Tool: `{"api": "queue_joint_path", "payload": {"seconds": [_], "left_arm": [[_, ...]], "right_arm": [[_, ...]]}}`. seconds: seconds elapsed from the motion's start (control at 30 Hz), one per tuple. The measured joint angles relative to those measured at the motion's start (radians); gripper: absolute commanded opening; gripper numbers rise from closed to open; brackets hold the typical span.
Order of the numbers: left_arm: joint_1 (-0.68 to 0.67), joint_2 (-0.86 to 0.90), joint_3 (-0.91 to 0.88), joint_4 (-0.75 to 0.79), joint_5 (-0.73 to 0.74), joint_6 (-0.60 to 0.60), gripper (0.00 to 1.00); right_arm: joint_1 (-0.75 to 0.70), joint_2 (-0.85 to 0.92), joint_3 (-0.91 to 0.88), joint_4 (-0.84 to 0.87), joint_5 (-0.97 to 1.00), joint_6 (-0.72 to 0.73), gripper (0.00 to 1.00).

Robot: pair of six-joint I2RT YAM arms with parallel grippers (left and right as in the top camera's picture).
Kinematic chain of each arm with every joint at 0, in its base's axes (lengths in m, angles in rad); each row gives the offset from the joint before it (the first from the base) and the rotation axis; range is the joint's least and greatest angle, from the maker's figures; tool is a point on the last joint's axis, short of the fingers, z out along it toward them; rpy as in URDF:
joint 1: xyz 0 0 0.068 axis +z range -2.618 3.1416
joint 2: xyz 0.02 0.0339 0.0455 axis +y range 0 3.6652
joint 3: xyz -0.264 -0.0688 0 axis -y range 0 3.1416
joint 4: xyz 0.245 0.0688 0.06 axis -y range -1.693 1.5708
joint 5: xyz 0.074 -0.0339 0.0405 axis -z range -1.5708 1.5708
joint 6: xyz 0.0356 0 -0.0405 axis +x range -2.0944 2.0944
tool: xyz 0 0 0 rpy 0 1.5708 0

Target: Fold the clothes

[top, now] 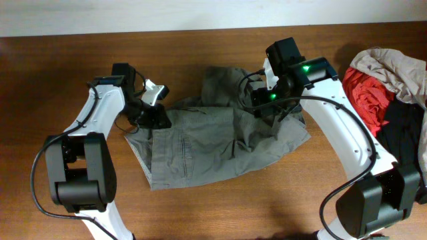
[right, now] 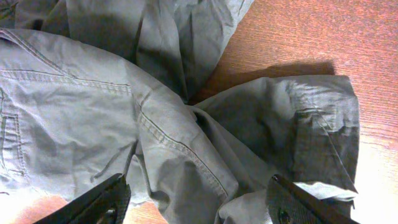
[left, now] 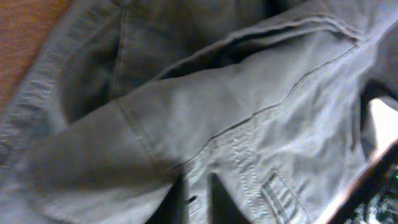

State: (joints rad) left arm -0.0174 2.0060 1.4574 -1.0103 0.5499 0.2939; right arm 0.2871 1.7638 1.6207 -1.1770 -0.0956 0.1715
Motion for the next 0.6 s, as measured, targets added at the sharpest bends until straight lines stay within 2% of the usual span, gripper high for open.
{"api": "queue_joint_path", "payload": {"seconds": [0.17,0.27,0.5,0.6], "left_arm": [[0.0,0.0,0.008,-0.07,0.027,0.002,0.01],[0.0,-0.016,0.023,-0.098,-0.006,0.002,0.02],[0.0,-0.125,0.052,-0.069,-0.224,-0.026,0.38],[0.003,-0.13,0.058,-0.051,-0.244,-0.038,0.46]], "right_arm": [[0.0,0.0,0.0,0.0,0.0,0.0,0.75],[0.0,0.0,0.0,0.0,0.0,0.0,0.75],[0.0,0.0,0.0,0.0,0.0,0.0,0.79],[0.0,0.0,0.0,0.0,0.0,0.0,0.79]]}}
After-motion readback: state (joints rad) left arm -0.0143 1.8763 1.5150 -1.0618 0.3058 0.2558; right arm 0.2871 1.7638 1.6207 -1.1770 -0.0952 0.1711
